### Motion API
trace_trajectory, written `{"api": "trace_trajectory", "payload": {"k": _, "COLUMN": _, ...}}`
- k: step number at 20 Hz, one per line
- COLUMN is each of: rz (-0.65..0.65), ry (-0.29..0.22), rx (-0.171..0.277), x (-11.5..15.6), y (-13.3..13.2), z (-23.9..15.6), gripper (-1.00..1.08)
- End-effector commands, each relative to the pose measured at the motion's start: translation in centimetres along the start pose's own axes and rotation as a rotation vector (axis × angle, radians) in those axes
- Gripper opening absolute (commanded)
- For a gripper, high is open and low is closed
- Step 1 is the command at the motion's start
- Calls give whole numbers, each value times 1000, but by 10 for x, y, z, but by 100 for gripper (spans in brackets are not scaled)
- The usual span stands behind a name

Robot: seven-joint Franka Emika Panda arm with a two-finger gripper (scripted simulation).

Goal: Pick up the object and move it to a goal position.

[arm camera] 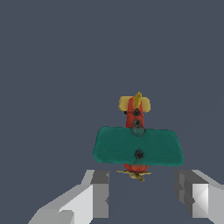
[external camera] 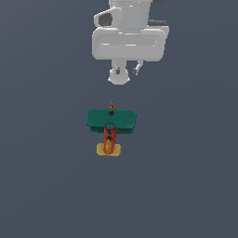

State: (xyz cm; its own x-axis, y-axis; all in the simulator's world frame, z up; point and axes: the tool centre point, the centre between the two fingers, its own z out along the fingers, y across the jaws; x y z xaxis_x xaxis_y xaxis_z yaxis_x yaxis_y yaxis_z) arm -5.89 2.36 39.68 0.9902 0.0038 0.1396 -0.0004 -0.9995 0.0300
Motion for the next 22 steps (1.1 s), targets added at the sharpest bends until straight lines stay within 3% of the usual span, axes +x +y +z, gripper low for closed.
{"api": "trace_trajectory", "payload": {"k": 1, "rz": -7, "ry": 21, "rx": -16, "x": 0, "y": -3, "z": -11, "gripper": 28}}
{"api": "trace_trajectory", "payload": {"k": 22, "rz": -62, "ry": 172, "rx": -195, "x": -4, "y": -38, "z": -88, "gripper": 28}}
